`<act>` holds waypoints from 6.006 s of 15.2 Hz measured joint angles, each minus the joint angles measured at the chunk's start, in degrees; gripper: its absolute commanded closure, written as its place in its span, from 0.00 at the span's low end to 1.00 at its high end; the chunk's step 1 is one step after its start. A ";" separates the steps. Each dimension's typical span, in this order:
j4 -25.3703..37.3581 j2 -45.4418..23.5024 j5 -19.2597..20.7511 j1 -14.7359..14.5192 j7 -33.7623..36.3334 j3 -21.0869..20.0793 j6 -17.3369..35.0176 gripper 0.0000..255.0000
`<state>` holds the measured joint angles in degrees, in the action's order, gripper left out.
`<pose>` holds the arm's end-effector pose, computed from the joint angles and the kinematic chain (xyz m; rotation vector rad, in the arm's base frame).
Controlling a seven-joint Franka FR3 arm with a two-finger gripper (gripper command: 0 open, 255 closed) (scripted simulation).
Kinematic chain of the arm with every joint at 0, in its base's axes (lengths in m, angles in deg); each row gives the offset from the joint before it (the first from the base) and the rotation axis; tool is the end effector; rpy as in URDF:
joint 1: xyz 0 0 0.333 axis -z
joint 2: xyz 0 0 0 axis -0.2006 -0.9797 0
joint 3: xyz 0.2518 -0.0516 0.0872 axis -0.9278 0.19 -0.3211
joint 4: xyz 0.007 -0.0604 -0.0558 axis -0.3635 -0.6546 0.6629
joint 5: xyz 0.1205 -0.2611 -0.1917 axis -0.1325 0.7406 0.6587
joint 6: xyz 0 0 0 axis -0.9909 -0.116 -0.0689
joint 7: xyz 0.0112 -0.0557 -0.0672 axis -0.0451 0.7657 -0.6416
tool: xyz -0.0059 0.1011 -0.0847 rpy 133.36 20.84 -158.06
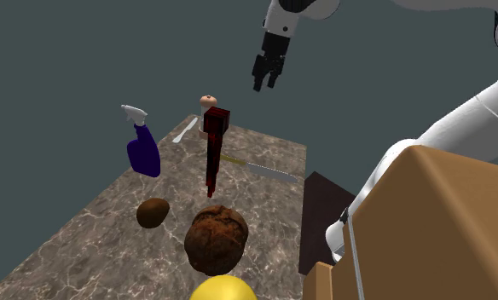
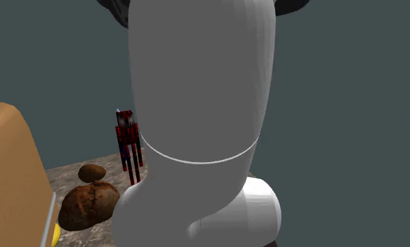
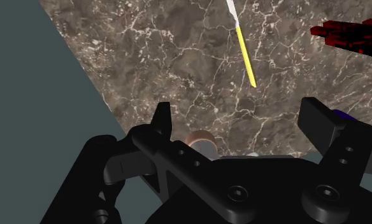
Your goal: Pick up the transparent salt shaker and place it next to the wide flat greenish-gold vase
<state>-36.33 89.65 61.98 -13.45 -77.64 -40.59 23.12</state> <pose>0.4252 -0.0069 0.4772 -3.0292 -0.1876 -0.0023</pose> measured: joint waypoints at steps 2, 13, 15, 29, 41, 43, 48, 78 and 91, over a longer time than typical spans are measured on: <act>3.14 -4.83 -0.77 -0.28 -0.23 0.05 1.77 0.00; 22.07 -28.39 -4.94 -0.58 -1.96 0.01 6.55 0.00; 26.66 -32.92 -5.62 -0.63 -1.82 -0.24 6.54 0.00; 30.49 -41.23 -6.89 -0.80 -2.29 -0.83 11.14 0.00; 30.49 -41.23 -6.90 -0.82 -2.29 -0.85 11.15 1.00; 30.60 -41.11 -6.87 -0.81 -2.24 -0.84 10.91 1.00; 32.92 -40.22 -6.56 -0.81 -1.60 -0.75 7.78 1.00; 35.51 -27.69 -4.63 -5.82 8.69 -3.24 -5.83 1.00; 24.70 -14.59 -4.22 -13.60 23.71 -10.28 -5.71 1.00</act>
<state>-11.63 75.06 57.75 -27.05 -53.93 -50.87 17.41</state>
